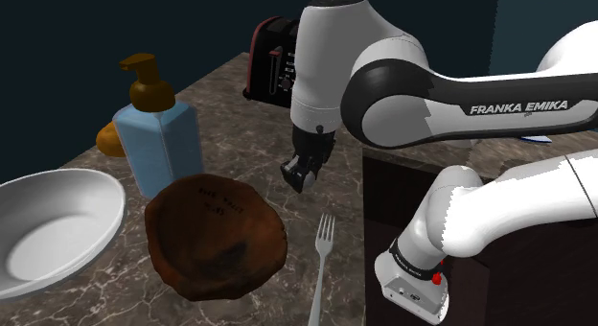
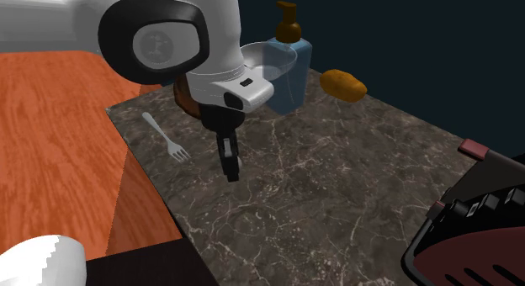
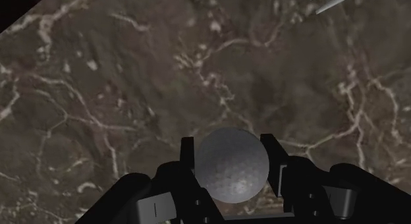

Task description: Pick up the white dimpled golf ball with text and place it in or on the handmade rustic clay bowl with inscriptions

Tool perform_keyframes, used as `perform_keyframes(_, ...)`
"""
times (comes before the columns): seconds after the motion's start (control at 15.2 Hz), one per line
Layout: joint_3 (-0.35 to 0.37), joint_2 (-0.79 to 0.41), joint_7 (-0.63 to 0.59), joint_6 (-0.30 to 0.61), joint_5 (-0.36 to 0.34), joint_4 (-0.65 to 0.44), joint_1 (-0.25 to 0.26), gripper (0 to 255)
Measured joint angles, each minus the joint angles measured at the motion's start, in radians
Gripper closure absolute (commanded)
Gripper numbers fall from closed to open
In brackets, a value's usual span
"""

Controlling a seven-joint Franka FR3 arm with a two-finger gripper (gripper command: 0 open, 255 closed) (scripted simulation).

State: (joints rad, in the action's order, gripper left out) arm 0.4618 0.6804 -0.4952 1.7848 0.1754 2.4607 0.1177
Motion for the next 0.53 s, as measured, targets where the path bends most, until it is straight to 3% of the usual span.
perform_keyframes(0.53, -0.005, 0.002, 0.003, -0.017, -0.007, -0.01, -0.003, 255)
